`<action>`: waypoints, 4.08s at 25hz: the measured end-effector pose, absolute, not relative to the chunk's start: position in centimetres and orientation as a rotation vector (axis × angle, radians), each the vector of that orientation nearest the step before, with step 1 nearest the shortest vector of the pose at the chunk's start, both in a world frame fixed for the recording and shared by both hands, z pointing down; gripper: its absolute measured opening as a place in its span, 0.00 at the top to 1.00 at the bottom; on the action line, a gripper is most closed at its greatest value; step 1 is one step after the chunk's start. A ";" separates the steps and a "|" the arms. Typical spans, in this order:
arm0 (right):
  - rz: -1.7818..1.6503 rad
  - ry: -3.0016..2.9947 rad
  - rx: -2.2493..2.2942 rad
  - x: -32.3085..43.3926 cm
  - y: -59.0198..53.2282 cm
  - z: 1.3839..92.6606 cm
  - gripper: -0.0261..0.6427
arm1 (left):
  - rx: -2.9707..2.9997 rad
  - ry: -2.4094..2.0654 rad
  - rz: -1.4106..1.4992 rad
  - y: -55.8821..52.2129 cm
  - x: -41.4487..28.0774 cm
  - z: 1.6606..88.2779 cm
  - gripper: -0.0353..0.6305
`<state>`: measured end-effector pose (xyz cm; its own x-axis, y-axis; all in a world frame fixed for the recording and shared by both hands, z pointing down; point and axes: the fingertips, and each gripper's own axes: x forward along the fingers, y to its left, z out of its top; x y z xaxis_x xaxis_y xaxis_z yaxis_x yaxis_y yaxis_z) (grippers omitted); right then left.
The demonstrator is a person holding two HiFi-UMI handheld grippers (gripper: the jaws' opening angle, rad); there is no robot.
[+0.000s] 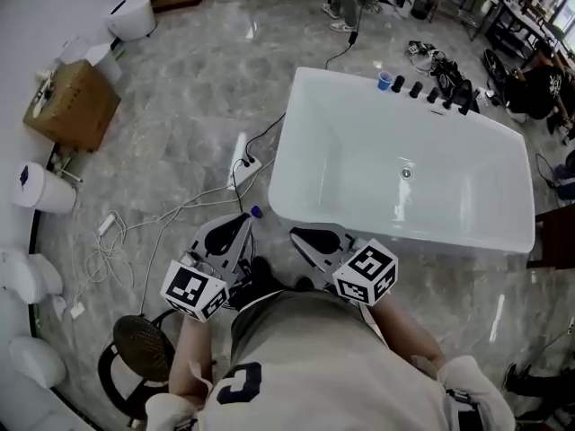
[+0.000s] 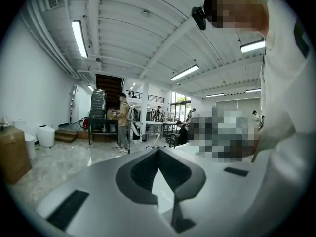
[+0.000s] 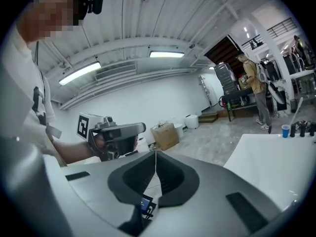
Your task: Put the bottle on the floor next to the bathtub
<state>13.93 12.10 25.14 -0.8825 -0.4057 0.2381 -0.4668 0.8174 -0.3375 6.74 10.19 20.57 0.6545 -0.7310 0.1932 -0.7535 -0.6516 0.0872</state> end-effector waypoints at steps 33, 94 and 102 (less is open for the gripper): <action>0.727 -2.831 0.422 8.5 14.0 27.5 0.92 | 2.466 -1.029 -0.308 14.5 3.9 17.6 0.87; 0.676 -2.875 0.745 -3.5 24.7 21.8 0.92 | 2.745 -0.797 -0.034 24.9 -8.0 17.4 0.87; 0.689 -2.907 0.710 -2.3 24.2 21.4 0.92 | 2.758 -0.744 0.086 25.4 -5.2 17.8 0.87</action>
